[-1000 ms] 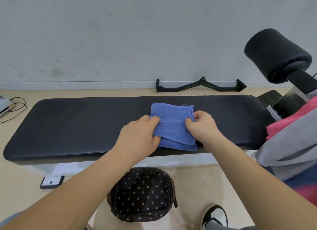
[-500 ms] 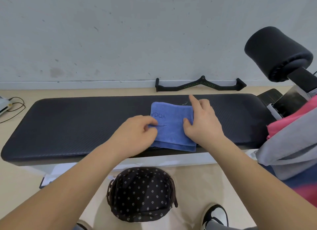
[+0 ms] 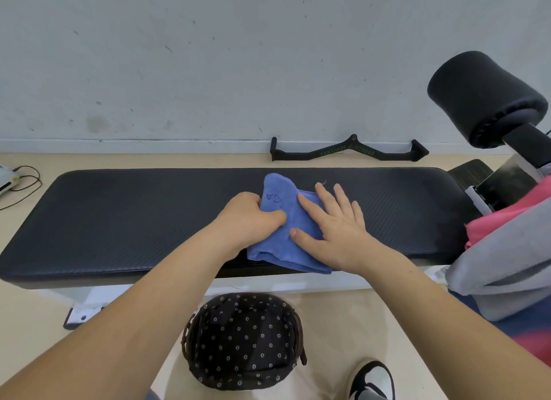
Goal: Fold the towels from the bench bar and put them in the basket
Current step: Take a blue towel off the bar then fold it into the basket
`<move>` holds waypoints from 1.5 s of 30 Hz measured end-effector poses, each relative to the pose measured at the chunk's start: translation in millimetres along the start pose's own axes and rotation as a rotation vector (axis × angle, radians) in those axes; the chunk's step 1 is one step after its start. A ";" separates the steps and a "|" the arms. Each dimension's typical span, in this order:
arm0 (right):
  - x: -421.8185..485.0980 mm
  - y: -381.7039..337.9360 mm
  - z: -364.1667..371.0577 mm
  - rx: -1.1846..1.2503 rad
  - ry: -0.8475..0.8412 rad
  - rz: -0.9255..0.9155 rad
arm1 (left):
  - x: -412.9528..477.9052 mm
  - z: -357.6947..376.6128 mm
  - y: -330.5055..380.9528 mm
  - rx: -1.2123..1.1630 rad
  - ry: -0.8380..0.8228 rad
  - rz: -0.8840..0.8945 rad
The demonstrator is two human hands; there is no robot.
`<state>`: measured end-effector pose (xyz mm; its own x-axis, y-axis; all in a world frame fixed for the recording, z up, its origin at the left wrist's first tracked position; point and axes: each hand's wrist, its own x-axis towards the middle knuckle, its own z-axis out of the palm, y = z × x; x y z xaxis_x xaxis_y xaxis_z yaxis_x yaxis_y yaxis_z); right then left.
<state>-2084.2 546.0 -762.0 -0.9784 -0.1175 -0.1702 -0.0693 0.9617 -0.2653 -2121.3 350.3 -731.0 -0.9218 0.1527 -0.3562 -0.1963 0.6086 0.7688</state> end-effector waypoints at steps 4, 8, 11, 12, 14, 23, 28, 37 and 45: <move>-6.2 -16.1 0.2 0.001 -0.037 -0.057 | -5.6 -18.5 -7.4 0.062 0.155 0.055; -5.0 -30.8 15.0 0.070 -0.053 -0.020 | -22.4 -21.9 -7.3 -0.010 0.190 0.117; -2.6 -35.2 11.3 0.120 -0.028 -0.005 | -31.6 -13.0 -3.7 -0.015 0.162 0.186; -2.6 -35.6 11.3 0.132 -0.009 -0.002 | -32.6 -8.7 -3.0 0.002 0.154 0.210; -4.9 -36.0 11.5 0.143 0.082 0.019 | -34.0 -1.3 -0.5 0.049 0.149 0.245; -12.1 -8.8 -12.0 0.556 -0.031 0.022 | -36.5 26.6 22.9 0.196 0.133 0.377; -14.4 3.4 -21.3 0.844 0.016 0.199 | -31.5 52.1 22.6 0.449 0.044 0.410; -1.1 -5.9 -12.7 0.799 0.192 0.331 | -20.3 22.1 3.7 0.094 0.186 0.280; -11.9 -26.4 -14.0 0.852 0.073 0.200 | -39.8 14.5 -4.8 -0.271 -0.111 0.018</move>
<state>-2073.5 525.4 -739.6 -0.9686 0.0779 -0.2361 0.2456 0.4471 -0.8601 -2078.8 352.6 -728.2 -0.8866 0.2547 -0.3861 -0.2765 0.3772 0.8839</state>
